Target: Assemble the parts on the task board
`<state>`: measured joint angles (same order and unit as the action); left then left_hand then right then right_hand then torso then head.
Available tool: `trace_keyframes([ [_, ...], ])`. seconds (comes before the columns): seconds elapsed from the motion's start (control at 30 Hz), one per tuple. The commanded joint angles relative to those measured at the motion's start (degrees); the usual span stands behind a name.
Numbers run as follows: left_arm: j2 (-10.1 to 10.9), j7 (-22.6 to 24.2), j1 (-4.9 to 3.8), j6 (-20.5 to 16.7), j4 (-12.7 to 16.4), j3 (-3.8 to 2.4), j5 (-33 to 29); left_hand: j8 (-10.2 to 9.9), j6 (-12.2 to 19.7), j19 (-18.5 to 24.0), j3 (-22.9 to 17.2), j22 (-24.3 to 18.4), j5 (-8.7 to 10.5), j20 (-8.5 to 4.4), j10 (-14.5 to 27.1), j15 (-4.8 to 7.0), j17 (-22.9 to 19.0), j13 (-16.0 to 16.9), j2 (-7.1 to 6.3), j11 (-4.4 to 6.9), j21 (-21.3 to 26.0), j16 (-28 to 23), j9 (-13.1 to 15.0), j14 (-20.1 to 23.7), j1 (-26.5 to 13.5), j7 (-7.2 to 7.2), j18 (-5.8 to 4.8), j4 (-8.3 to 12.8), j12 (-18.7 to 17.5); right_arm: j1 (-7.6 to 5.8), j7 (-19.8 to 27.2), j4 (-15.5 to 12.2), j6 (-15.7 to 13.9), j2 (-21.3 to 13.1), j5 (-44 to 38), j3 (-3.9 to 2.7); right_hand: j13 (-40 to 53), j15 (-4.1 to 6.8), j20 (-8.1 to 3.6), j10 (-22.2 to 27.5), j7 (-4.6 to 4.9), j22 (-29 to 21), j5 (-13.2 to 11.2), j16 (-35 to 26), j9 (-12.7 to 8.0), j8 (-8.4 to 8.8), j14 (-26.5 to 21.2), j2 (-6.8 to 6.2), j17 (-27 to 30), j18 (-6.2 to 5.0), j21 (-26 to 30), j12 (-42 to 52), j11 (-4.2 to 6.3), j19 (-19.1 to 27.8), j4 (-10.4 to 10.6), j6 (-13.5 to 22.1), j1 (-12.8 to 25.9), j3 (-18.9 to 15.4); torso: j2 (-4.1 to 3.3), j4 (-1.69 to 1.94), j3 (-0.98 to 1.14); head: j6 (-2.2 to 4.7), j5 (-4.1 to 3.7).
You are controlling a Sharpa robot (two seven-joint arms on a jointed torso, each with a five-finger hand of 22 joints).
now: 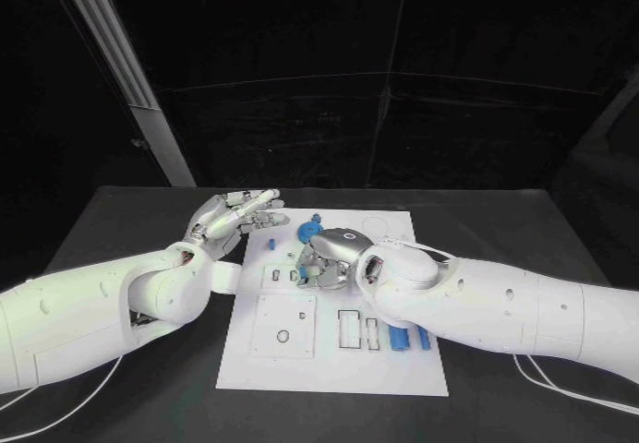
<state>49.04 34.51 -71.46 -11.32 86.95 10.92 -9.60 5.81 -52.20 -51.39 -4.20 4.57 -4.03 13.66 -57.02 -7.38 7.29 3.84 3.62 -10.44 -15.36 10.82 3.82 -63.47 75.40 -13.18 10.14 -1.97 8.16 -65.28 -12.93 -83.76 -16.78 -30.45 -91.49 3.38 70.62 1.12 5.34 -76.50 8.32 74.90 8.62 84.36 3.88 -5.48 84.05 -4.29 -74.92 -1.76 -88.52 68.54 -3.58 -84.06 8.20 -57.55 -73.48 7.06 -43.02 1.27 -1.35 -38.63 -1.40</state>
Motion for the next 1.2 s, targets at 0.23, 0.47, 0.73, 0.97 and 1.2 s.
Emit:
trace_keyframes([
  [0.23, -0.16, 0.5, -0.09, 0.42, -0.07, -0.05, -0.04, -0.32, 0.12, -0.13, -0.1, -0.08, -0.26, 0.24, 0.25, -0.09, 0.1, -0.04, 0.51, -0.06, 0.35, -0.3, -0.01, 0.24, -0.13, -0.7, 0.42, 0.25, -0.36, 0.17, -0.14, -0.41, -4.02, -0.39, -0.3, 0.21, -1.31, -1.1, 0.87, 1.64, 0.97, 10.56, -2.02, -0.6, -0.21, 1.54, 3.49, -1.29, -3.5, 0.6, 0.65, -1.26, -0.77, -2.45, 2.0, 3.81, 2.33, -4.32, 0.04, -0.05, 0.06, -0.03, -0.08],
  [0.47, -0.12, -0.64, -0.08, -0.32, -0.61, -0.05, 1.83, 0.02, -0.98, -2.23, -0.37, 0.22, -0.25, -0.53, -1.1, 0.8, 0.95, 0.11, 0.41, 0.65, -0.69, 1.1, 0.11, -2.65, -0.26, -0.06, 0.53, 0.61, 0.12, 0.16, 9.66, -2.64, -12.14, -2.7, 5.35, 0.18, -1.8, -1.45, 1.28, 2.39, 1.48, 8.69, -0.86, -1.9, -0.19, 1.71, 2.92, -1.09, -1.45, 0.13, 1.6, -1.59, -1.19, -0.99, 1.96, 5.42, 0.64, -5.65, 0.16, -0.09, 0.09, 0.01, -0.05],
  [0.73, 0.89, -10.45, -0.6, -0.7, -1.69, -0.07, 14.64, 1.88, -7.12, -20.48, 0.76, 5.47, -0.16, -7.89, -14.5, 7.93, 13.76, 2.33, -2.38, 6.49, -12.49, 20.44, 0.63, -23.16, -3.72, 4.9, 0.4, -0.18, 4.82, -1.8, 23.51, -5.98, -5.1, -8.94, 27.49, 0.1, -16.11, -1.63, 1.55, 15.15, 1.73, -8.48, -0.83, -14.51, 0.02, 0.96, -2.28, 0.88, 14.89, -3.89, 12.09, -16.99, -1.49, 12.11, 1.57, 6.27, -2.61, -9.29, 0.64, -0.24, 0.15, 0.35, 0.2],
  [0.97, 0.99, -26.45, -2.42, 3.96, -2.73, -0.07, 27.52, 3.08, -9.81, -28.42, 1.27, 22.75, -0.11, -10.95, -21.68, 10.29, 71.56, 10.72, -3.44, 9.16, -31.82, 72.15, 1.86, -25.31, -6.08, 7.24, -1.31, -1.48, 14.38, -4.95, 27.17, -7.65, -0.85, -15.59, 44.34, 0.06, -34.42, -2.58, 2.43, 21.89, 2.31, -38.69, -0.98, -46.34, 0.13, 0.23, -14.58, 3.68, 42.28, -8.81, 39.35, -35.44, -1.86, 31.03, 0.54, 5.09, -7.78, -12.49, 1.42, -0.59, 0.38, 0.21, 0.57],
  [1.2, -0.03, -43.0, -3.97, 14.85, -2.91, -0.07, 40.83, 7.79, -7.76, -27.01, -0.81, 41.12, -0.16, -10.88, -16.72, 10.36, 79.75, 33.91, -1.64, 9.48, -47.99, 77.59, 4.53, -25.84, -5.68, 7.43, -3.15, -2.74, 38.99, -6.37, 27.69, -7.18, 0.57, -20.65, 51.9, 0.07, -51.91, -4.28, 4.21, 13.73, 2.25, -49.27, -1.76, -65.84, -0.06, 0.38, -15.12, 5.34, 51.77, -8.73, 54.49, -50.73, -2.49, 29.67, 0.53, 2.18, -9.46, -16.89, 2.06, -0.88, 0.67, -0.07, 1.35],
])
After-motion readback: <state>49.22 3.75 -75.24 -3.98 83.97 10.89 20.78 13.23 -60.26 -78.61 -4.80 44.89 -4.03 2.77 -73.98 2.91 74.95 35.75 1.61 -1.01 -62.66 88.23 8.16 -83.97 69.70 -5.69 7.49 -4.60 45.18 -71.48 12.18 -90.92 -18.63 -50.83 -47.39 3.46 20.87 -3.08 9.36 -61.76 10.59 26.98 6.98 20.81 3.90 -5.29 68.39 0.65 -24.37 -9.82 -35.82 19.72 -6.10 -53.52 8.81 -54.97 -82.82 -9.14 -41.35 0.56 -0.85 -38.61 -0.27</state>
